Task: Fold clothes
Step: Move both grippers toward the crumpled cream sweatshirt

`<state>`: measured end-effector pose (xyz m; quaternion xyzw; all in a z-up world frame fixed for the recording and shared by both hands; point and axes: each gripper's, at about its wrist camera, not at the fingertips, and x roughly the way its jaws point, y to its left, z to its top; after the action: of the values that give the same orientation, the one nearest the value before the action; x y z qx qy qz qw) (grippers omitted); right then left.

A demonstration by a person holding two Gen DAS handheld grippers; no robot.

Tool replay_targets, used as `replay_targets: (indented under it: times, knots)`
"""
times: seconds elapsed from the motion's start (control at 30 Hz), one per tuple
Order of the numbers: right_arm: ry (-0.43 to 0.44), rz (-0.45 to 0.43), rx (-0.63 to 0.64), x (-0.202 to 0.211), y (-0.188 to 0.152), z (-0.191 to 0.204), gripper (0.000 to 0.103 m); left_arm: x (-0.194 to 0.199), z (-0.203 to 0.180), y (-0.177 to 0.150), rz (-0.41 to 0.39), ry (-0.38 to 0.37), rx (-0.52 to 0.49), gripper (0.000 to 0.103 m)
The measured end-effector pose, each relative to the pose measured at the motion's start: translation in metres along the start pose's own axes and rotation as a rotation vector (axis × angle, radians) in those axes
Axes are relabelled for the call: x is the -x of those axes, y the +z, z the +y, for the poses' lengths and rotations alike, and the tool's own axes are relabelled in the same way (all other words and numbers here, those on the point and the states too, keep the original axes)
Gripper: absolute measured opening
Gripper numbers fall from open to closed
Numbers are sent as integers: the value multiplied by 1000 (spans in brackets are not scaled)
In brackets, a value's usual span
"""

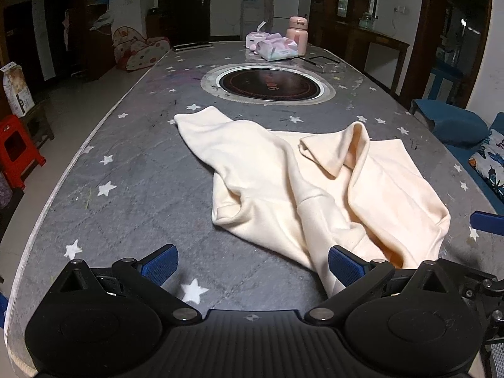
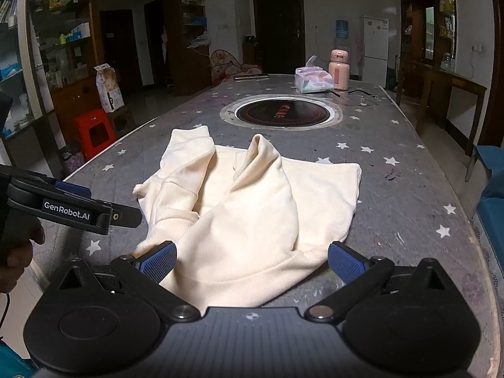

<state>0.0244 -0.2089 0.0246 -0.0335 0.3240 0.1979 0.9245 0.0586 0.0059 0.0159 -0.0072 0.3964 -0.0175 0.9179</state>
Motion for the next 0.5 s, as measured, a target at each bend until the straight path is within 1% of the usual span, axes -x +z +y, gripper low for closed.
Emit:
replay_targets:
  times: [0.5]
  knots:
    - [-1, 7, -21, -14, 16, -5, 103, -5, -4, 17, -5, -23, -7, 103]
